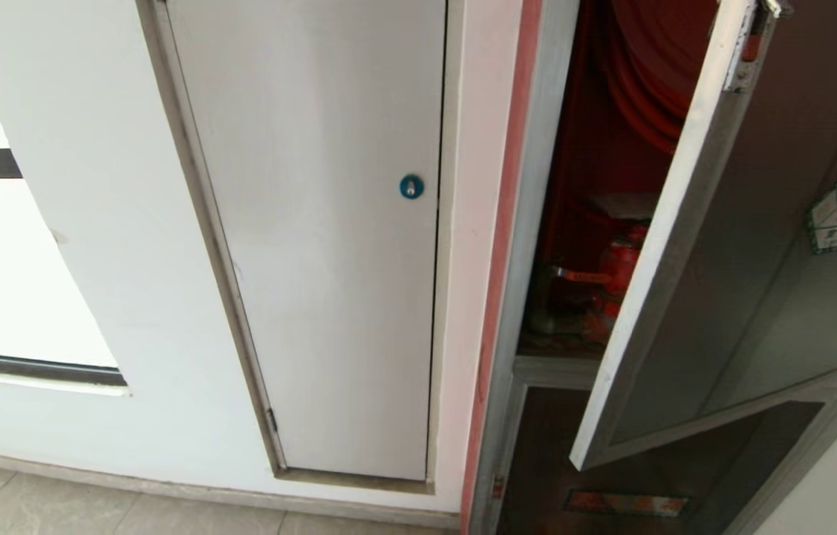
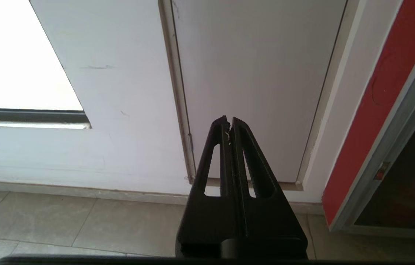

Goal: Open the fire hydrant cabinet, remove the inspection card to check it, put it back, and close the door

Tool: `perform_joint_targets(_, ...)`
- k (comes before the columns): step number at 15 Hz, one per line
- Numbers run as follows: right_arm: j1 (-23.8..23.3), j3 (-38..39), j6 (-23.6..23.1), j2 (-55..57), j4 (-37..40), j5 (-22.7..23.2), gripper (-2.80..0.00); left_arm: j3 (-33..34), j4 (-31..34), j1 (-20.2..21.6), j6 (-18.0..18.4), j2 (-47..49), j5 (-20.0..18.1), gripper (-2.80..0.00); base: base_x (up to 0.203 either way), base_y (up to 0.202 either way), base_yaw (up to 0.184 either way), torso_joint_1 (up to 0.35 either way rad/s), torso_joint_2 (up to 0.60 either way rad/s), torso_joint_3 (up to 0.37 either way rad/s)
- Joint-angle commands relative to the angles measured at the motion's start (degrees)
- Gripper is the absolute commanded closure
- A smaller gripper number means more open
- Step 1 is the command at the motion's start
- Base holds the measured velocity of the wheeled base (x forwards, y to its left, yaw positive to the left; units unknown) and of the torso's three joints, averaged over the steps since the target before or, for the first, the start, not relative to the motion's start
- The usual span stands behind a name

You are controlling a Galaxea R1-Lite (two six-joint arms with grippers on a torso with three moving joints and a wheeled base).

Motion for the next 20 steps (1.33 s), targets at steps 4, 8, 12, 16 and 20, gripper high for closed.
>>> perform_joint_targets(4,0.0,0.1,0.0,0.0,0.0,0.0,0.00,0.4,0.0,-0.1,0.0,0.1,0.0,0.00,-0.195,0.000,0.001,0.003,0.00,0.003)
perform_joint_targets(8,0.0,0.0,-0.1,0.0,0.0,0.0,0.00,0.4,0.0,0.0,-0.3,0.0,0.0,0.00,-0.194,0.000,0.002,0.003,0.00,0.001)
perform_joint_targets(12,0.0,0.0,0.0,0.0,0.0,0.0,0.00,0.4,0.0,0.0,-0.3,0.0,0.0,0.00,-0.196,0.000,0.003,0.004,0.00,0.003)
perform_joint_targets(16,0.0,0.0,0.0,0.0,0.0,0.0,0.00,0.4,0.0,0.0,-0.3,0.1,0.1,0.00,-0.179,0.000,0.001,0.003,0.00,0.004)
perform_joint_targets(20,0.0,0.0,0.0,0.0,0.0,0.0,0.00,0.4,0.0,0.0,-0.3,0.1,0.1,0.00,0.000,0.000,0.000,0.000,0.00,0.000)
